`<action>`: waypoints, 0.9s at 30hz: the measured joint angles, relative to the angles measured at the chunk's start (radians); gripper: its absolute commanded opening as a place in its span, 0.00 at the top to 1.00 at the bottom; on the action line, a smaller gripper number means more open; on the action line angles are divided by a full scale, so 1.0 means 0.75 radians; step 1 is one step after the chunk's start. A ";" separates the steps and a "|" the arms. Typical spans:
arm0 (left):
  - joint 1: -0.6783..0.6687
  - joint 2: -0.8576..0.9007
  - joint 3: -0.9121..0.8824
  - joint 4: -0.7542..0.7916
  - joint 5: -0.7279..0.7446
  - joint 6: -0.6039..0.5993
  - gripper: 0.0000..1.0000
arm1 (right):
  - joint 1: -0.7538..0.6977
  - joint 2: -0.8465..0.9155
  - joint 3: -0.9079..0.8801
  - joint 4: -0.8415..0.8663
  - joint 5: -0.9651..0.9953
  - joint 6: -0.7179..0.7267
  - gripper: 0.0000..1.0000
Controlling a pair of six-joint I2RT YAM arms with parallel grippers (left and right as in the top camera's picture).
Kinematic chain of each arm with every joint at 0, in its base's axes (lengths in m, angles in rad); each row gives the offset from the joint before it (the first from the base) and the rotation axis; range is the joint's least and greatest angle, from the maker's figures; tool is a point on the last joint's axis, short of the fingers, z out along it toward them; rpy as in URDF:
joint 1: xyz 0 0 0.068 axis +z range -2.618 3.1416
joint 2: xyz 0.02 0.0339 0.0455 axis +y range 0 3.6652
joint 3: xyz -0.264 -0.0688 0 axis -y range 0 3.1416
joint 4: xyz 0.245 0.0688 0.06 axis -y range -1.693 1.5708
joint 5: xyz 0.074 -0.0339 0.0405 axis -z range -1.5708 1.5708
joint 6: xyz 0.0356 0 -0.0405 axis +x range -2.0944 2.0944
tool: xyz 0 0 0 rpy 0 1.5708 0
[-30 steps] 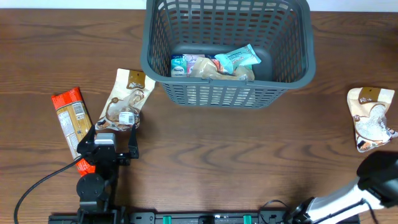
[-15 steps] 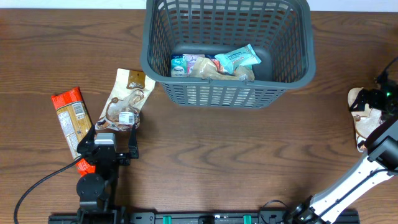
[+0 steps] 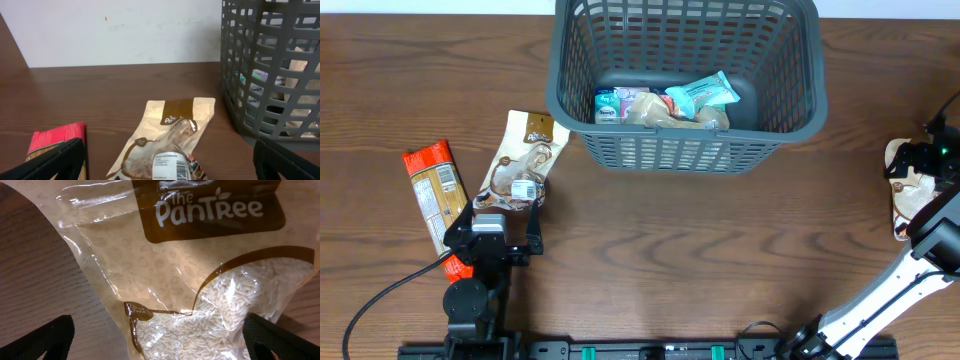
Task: Pack container
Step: 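Move the right gripper toward the white snack pouch at right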
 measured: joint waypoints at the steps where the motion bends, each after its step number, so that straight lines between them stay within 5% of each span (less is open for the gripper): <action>1: 0.000 0.000 0.000 -0.001 0.000 0.000 0.01 | 0.000 0.000 0.000 0.000 0.000 0.000 0.01; 27: 0.000 0.000 0.000 -0.001 0.000 0.000 0.01 | -0.076 -0.041 0.038 0.030 0.105 0.010 0.01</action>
